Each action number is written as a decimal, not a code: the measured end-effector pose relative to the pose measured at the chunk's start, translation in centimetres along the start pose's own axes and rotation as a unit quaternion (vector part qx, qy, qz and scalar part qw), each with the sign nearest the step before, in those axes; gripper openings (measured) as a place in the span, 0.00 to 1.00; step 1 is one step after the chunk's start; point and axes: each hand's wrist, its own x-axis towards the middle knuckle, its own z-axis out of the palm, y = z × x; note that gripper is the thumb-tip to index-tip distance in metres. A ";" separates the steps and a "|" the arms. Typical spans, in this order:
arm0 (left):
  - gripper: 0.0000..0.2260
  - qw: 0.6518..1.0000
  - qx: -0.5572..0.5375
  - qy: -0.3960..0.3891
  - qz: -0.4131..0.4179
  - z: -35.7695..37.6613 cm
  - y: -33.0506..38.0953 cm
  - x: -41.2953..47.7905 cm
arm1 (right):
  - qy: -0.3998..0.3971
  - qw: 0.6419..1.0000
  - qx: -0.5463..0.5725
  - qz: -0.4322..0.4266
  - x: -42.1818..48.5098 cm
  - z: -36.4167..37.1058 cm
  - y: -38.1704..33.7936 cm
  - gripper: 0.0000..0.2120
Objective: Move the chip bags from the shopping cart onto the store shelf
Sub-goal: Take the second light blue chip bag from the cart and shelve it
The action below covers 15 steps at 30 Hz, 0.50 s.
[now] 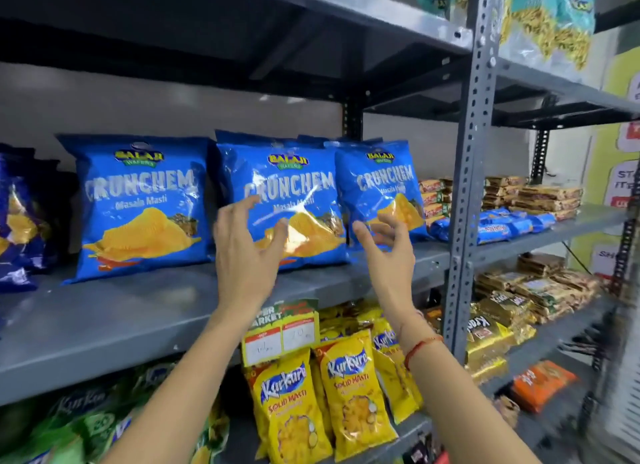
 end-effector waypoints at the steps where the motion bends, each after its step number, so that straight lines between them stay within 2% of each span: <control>1: 0.14 0.999 -0.026 -0.012 0.026 0.2 0.7 -1.7 | 0.015 1.000 -0.003 -0.006 -1.0 -1.5 0.2 0.17; 3: 0.09 0.995 -0.068 -0.060 0.051 1.1 1.6 -5.5 | 0.041 0.999 -0.015 -0.010 -3.4 -4.7 1.1 0.14; 5: 0.06 0.986 -0.104 -0.126 0.037 2.8 1.5 -9.7 | 0.058 0.998 -0.032 0.002 -5.9 -8.3 2.5 0.10; 8: 0.09 0.965 -0.126 -0.228 -0.010 6.3 0.5 -16.2 | 0.076 0.993 -0.082 0.047 -10.0 -13.9 5.6 0.07; 11: 0.12 0.929 -0.123 -0.343 -0.067 10.2 -1.0 -23.1 | 0.109 0.975 -0.148 0.124 -14.5 -19.5 9.8 0.07; 15: 0.06 0.857 -0.098 -0.488 -0.136 14.5 -2.1 -31.9 | 0.148 0.926 -0.232 0.260 -20.9 -27.1 15.3 0.09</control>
